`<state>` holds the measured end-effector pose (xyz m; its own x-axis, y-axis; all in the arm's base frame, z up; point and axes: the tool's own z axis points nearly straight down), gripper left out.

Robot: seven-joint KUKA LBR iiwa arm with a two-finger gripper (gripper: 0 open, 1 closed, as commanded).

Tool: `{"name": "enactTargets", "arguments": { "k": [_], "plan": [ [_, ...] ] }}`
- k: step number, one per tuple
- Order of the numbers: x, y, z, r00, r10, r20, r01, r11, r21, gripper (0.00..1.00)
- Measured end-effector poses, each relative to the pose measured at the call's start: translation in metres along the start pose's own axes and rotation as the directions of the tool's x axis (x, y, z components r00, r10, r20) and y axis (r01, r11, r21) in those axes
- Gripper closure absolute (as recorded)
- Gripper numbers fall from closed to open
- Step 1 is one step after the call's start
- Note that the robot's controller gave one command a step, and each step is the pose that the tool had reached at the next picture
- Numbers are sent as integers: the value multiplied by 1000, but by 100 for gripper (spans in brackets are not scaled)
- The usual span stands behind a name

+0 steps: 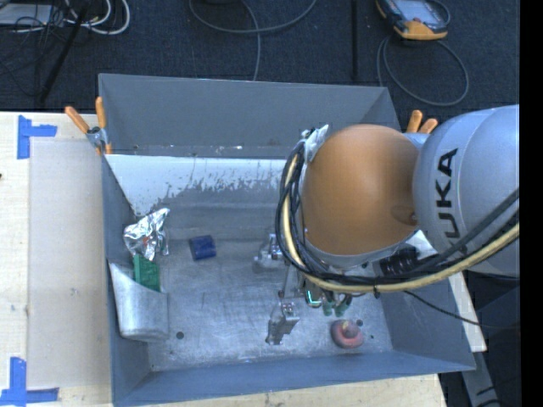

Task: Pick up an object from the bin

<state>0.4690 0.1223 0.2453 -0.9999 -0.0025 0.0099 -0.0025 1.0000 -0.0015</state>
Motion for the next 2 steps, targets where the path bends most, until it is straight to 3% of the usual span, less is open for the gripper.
{"name": "enactTargets", "arguments": {
  "k": [1, 2],
  "plan": [
    [-32, -80, 44, 989, -145, 5, 145, 989, 0, 0],
    [2, -147, 130, 999, -43, -1, 43, 999, 0, 0]
  ]
}}
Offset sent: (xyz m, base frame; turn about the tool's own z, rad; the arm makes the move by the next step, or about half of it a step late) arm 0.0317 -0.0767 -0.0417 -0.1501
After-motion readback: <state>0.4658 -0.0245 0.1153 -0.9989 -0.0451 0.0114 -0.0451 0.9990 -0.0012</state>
